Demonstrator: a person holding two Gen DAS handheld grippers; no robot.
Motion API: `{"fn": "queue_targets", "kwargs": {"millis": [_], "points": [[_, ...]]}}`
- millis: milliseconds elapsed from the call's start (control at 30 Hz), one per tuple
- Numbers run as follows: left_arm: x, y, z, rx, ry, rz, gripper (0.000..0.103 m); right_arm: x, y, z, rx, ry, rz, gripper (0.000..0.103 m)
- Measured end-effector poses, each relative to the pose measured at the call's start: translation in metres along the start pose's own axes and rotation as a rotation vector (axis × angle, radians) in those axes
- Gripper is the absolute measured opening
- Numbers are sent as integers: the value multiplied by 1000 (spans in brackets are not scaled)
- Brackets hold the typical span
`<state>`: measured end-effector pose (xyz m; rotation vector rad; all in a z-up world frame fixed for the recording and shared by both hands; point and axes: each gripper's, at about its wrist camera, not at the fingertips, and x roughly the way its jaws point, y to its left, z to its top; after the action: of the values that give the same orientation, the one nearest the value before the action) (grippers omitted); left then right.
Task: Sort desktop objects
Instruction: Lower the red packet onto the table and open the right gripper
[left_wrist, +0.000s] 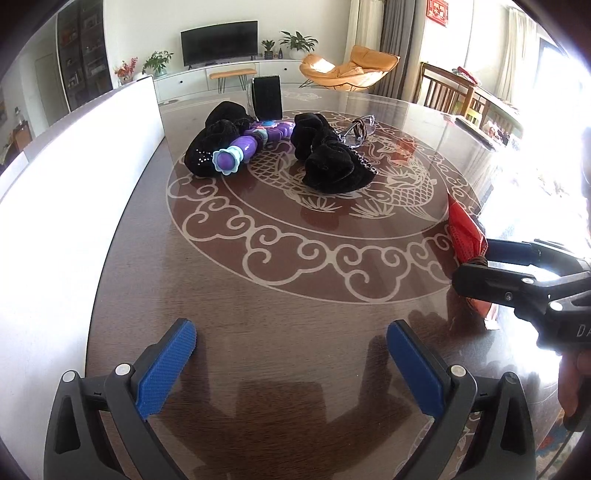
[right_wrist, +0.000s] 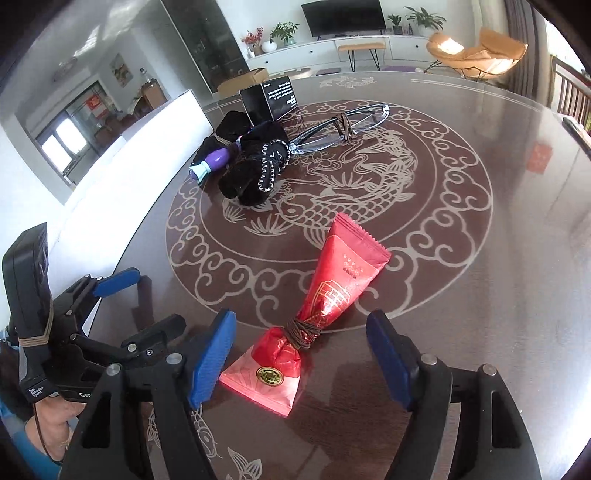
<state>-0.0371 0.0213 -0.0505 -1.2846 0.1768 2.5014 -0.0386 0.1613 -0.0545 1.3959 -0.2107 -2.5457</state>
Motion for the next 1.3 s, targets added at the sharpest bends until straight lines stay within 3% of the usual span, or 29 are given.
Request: {"fn": "queue_targets", "kwargs": {"millis": [133, 333, 433, 533, 1300], "points": [[1, -2, -1, 15, 9, 16, 103, 19, 25, 7, -76, -12, -95, 83], [1, -3, -1, 15, 9, 18, 103, 17, 14, -4, -124, -39, -213, 83], [1, -4, -1, 21, 13, 25, 103, 14, -4, -8, -92, -52, -223, 99], [0, -4, -1, 21, 13, 26, 103, 13, -6, -7, -91, -43, -237, 103], [0, -4, -1, 22, 13, 26, 103, 14, -6, -6, -91, -43, -237, 103]]}}
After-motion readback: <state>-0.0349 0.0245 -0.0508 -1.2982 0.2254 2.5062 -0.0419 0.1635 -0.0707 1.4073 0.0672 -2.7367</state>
